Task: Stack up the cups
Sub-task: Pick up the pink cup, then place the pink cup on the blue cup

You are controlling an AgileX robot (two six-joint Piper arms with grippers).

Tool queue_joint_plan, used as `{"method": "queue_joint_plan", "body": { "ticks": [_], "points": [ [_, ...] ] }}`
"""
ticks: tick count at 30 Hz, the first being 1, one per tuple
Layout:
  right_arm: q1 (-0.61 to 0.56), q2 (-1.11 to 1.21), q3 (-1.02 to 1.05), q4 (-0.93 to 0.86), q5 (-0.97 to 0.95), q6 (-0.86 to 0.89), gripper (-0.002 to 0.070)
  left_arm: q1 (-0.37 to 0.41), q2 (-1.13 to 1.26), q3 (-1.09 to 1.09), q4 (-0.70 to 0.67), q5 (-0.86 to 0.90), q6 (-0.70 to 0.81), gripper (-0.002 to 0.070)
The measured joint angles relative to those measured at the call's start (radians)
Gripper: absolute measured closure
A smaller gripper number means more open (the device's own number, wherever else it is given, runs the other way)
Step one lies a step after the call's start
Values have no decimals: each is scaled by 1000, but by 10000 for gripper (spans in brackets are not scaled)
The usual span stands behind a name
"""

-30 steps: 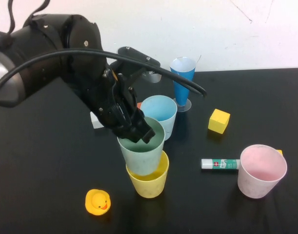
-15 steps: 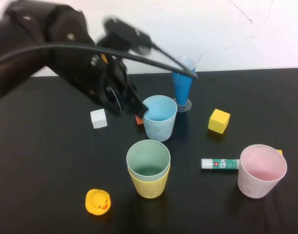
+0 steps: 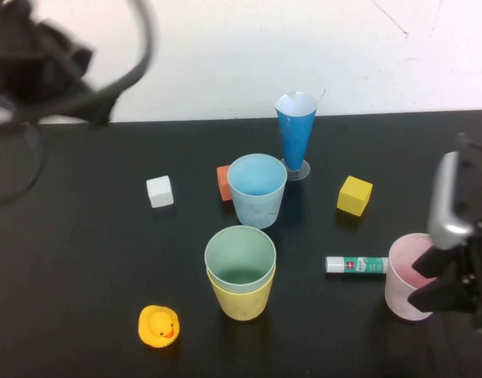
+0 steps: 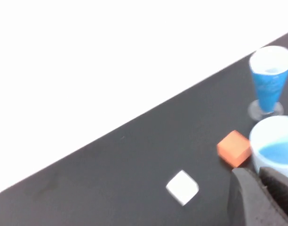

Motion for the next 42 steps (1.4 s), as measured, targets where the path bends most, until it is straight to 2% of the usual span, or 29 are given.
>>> {"method": "queue_joint_plan", "body": {
  "ticks": [6, 10, 12, 15, 16, 19, 25, 31, 35, 42],
  "points": [
    [48, 171, -96, -137, -8, 62, 311, 0, -217, 230, 165, -33, -158, 658],
    [52, 246, -120, -168, -20, 93, 336, 0, -339, 329, 239, -13, -203, 660],
    [52, 267, -122, -169, -25, 95, 382, 0, -392, 373, 250, 8, -217, 662],
    [54, 296, -128, -172, -25, 95, 490, 0, -480, 437, 261, 55, -259, 664],
    [54, 301, -132, -172, -25, 95, 563, 0, -510, 455, 261, 70, -266, 664],
    [54, 302, -181, -174, 3, 93, 631, 0, -600, 515, 265, 126, -297, 666],
    [114, 309, -412, -192, 149, 109, 643, 0, -772, 664, 280, 150, -314, 667],
    [245, 363, -715, -196, 134, 118, 644, 0, -888, 824, 342, 114, -331, 667],
    [296, 478, -881, -197, 115, 122, 645, 0, -917, 896, 349, 72, -341, 667],
    [300, 716, -1053, -276, 161, 184, 645, 0, -954, 911, 355, 4, -347, 667]
  ]
}}
